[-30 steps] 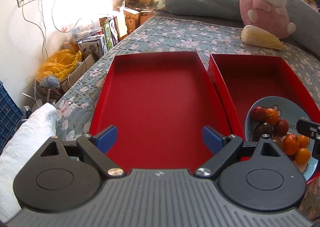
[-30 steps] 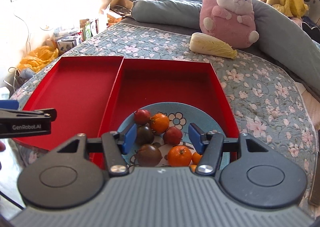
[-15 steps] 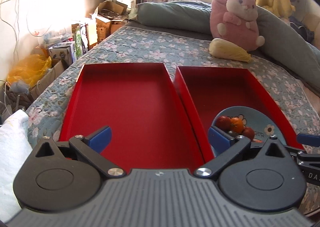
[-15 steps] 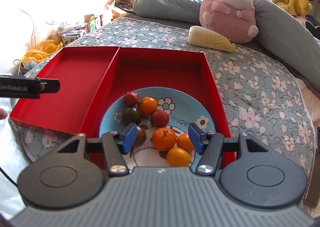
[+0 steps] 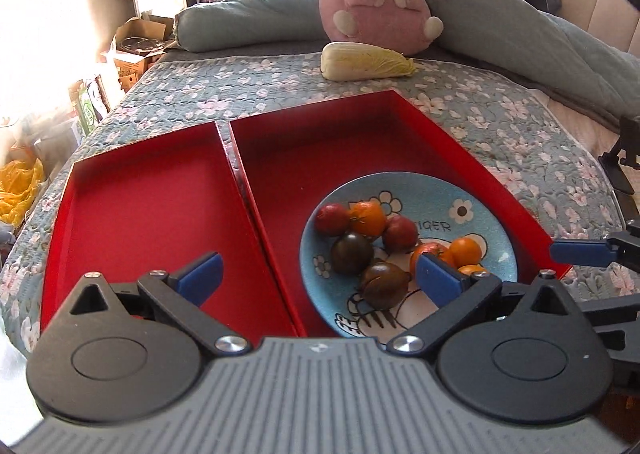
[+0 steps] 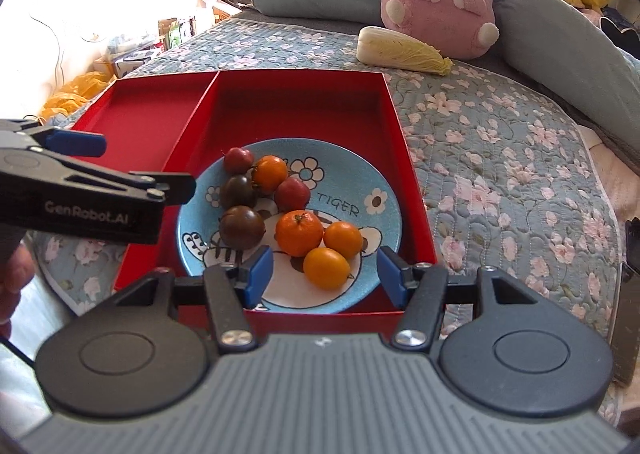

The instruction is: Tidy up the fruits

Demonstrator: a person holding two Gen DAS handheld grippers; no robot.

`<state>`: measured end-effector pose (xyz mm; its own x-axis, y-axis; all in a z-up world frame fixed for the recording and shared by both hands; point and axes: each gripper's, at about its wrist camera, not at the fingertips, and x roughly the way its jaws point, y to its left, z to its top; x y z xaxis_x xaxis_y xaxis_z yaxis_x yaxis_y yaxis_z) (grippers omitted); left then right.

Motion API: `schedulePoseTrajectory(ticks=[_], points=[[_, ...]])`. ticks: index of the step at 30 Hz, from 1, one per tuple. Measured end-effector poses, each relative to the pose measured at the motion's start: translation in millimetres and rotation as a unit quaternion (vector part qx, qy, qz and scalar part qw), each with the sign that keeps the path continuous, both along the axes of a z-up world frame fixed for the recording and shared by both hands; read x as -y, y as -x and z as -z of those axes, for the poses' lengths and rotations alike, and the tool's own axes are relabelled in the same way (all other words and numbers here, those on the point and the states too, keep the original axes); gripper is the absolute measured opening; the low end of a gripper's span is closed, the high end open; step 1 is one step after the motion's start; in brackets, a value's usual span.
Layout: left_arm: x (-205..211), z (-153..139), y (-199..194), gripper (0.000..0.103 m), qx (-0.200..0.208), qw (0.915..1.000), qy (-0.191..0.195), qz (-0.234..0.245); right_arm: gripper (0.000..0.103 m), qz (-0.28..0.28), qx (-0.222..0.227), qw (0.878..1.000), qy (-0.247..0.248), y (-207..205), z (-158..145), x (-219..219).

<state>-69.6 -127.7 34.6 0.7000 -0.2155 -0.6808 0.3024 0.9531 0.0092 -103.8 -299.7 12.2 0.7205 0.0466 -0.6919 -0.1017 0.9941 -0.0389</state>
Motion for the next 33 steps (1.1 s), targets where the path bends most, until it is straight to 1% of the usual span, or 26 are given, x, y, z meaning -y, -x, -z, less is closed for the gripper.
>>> schedulePoseTrajectory(ticks=[9, 20, 33], points=[[11, 3, 7, 0.103, -0.004, 0.9996, -0.006, 0.027, 0.060, 0.005, -0.010, 1.000, 0.002, 15, 4, 6], [12, 0, 12, 0.103, 0.003, 0.9994, -0.010, 0.032, 0.060, -0.004, -0.009, 1.000, 0.003, 19, 1, 3], [12, 1, 13, 0.103, 0.001, 0.9993, -0.011, 0.035, 0.060, -0.008, -0.009, 1.000, 0.001, 21, 1, 2]])
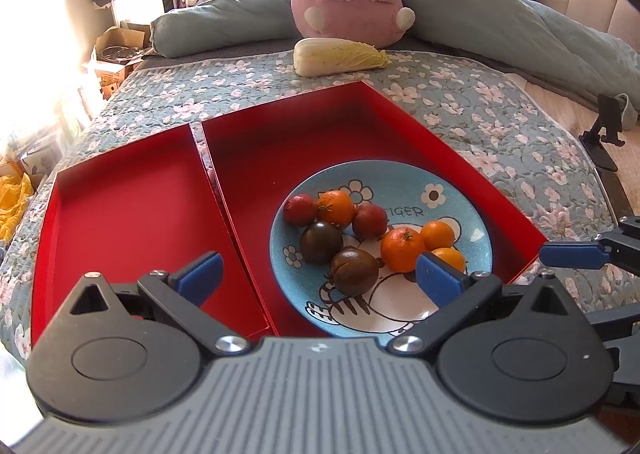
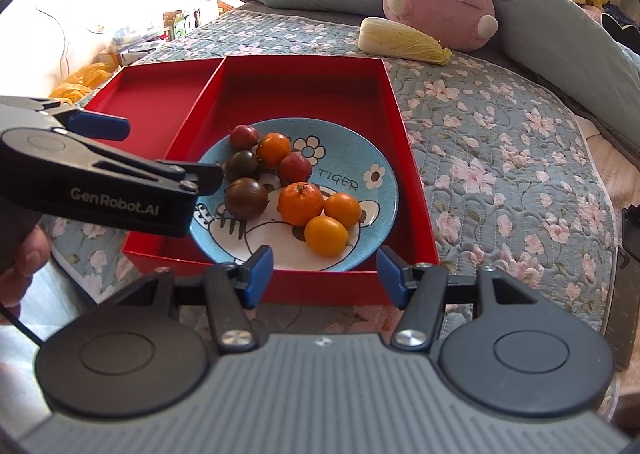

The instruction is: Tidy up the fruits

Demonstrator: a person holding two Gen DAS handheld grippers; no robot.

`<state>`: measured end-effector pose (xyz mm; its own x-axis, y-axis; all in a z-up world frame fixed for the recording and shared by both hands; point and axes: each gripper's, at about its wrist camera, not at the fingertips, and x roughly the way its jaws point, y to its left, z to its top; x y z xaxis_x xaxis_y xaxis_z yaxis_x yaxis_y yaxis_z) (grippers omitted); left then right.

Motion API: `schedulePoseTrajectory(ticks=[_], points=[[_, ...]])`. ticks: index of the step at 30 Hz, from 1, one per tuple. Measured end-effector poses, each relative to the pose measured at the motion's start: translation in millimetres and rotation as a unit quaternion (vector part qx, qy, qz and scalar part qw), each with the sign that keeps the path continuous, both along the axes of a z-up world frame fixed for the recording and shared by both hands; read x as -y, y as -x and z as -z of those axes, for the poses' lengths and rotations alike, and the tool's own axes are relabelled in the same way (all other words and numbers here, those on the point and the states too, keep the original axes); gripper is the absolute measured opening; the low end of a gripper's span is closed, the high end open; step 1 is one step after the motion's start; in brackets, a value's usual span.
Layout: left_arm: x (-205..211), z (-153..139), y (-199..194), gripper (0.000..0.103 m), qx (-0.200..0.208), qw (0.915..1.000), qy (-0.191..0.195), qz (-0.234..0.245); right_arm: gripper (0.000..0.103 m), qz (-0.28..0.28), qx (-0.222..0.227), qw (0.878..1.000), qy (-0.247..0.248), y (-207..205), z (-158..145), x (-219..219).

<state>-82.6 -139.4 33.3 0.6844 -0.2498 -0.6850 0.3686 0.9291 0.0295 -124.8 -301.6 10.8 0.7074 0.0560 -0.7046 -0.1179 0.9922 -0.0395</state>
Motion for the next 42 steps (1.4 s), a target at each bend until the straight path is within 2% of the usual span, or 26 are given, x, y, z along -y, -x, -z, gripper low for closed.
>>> schedulePoseTrajectory(ticks=[7, 12, 17, 42], points=[[0, 1, 4, 0.103, 0.011, 0.9999, -0.004, 0.000, 0.060, -0.002, 0.001, 1.000, 0.001, 0, 0, -1], [5, 5, 0, 0.103, -0.004, 0.9994, -0.035, -0.007, 0.060, -0.002, 0.001, 1.000, 0.002, 1, 0, -1], [9, 5, 5, 0.103, 0.014, 0.9987, -0.049, -0.008, 0.060, -0.002, 0.001, 1.000, 0.005, 3, 0, 1], [14, -5, 23, 0.103, 0.015, 0.9998, -0.012, 0.012, 0.060, -0.031, -0.011, 0.998, 0.046, 21, -15, -12]])
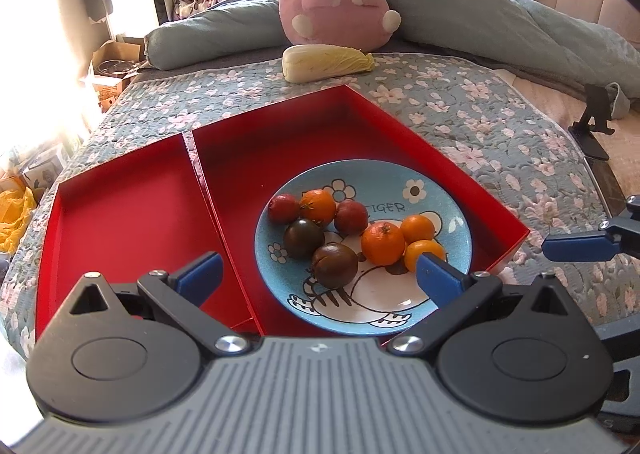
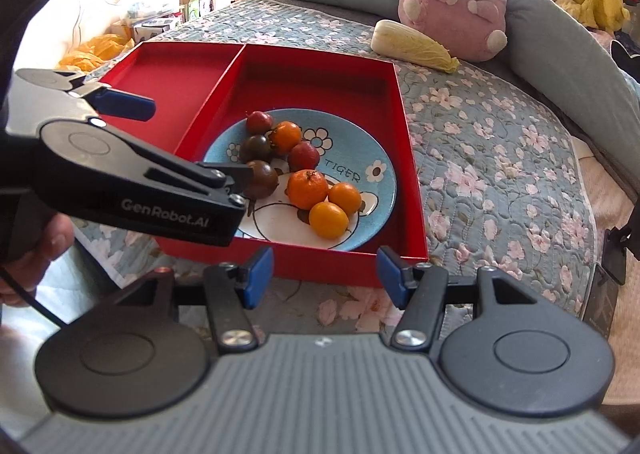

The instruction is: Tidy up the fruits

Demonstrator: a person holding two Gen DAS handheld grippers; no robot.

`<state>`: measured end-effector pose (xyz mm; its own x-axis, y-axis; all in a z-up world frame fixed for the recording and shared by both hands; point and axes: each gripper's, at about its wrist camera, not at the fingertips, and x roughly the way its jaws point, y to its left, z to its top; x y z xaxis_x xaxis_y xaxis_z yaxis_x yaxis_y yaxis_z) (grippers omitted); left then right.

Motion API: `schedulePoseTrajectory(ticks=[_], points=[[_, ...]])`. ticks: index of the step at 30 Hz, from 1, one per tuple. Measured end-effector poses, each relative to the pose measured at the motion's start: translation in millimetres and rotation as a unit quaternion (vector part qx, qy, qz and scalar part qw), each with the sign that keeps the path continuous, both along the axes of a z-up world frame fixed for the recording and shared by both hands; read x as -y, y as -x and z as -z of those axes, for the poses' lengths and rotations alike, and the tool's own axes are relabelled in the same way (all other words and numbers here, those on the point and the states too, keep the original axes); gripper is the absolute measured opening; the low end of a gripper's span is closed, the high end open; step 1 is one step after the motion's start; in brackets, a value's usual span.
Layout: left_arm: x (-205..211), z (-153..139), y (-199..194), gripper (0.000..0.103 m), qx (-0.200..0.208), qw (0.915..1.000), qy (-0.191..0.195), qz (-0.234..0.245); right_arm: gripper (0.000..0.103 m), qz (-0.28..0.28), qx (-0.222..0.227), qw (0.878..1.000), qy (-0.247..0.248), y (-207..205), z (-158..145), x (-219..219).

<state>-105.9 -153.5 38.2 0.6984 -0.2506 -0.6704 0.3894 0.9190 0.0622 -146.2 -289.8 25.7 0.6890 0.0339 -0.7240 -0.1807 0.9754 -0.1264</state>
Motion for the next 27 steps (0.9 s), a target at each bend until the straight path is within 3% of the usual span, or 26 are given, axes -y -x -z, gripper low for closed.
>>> schedulePoseTrajectory(ticks=[12, 27], points=[[2.8, -2.4, 2.4, 0.103, -0.011, 0.9992, 0.033, 0.021, 0.060, -0.009, -0.007, 1.000, 0.005, 3.3, -1.0, -5.1], [6.1, -3.8, 7.8, 0.103, -0.009, 0.9987, 0.035, 0.036, 0.060, -0.010, -0.008, 1.000, 0.006, 5.9, -1.1, -5.2]])
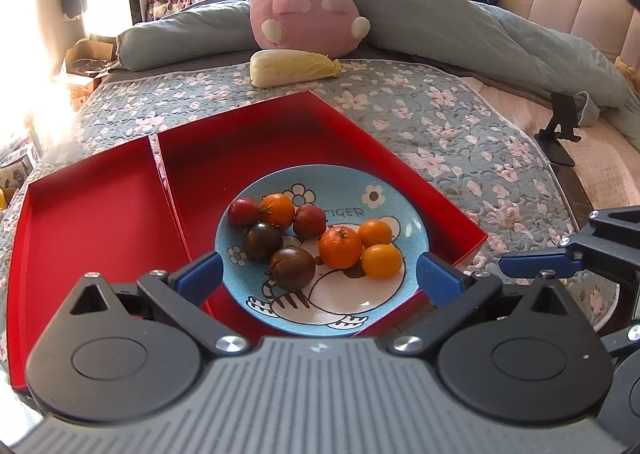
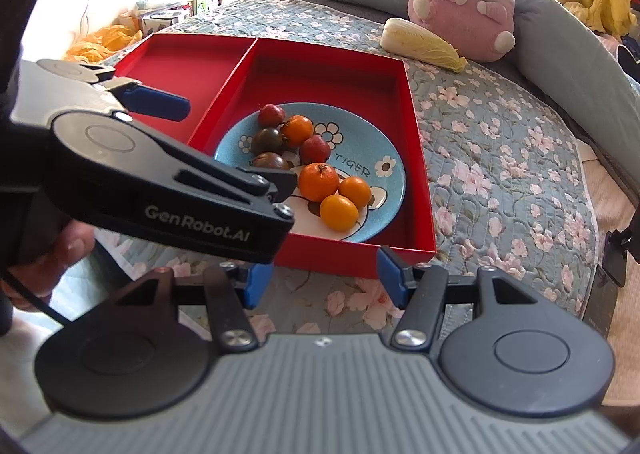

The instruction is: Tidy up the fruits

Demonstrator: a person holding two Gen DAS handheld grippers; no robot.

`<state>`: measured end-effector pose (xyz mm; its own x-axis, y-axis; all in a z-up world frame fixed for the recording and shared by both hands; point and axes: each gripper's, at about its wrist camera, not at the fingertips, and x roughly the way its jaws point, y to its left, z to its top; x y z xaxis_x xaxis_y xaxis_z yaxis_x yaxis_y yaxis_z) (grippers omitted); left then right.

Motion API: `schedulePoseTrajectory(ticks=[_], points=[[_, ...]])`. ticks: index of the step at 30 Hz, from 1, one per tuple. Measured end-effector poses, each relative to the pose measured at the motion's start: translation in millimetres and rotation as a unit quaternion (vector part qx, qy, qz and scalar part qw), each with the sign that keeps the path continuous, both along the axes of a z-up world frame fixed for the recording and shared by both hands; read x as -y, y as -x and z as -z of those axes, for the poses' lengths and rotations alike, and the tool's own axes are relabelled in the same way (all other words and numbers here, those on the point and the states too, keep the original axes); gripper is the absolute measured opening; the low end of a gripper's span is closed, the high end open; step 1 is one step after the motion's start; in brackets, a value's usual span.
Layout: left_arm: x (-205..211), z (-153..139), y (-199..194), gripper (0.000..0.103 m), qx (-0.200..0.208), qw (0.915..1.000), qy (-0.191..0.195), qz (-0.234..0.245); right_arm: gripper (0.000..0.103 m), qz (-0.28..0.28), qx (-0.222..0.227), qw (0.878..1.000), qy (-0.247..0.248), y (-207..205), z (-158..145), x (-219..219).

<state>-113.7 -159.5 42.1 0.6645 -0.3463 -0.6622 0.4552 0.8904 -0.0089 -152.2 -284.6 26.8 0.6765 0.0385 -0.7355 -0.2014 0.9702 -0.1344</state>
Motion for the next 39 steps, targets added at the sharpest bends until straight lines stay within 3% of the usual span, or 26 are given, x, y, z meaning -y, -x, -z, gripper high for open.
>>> schedulePoseTrajectory(ticks=[39], points=[[-2.4, 4.4, -4.3, 0.103, 0.001, 0.9991, -0.027, -0.032, 0.060, -0.001, -0.003, 1.000, -0.007, 0.2, 4.1, 0.4]])
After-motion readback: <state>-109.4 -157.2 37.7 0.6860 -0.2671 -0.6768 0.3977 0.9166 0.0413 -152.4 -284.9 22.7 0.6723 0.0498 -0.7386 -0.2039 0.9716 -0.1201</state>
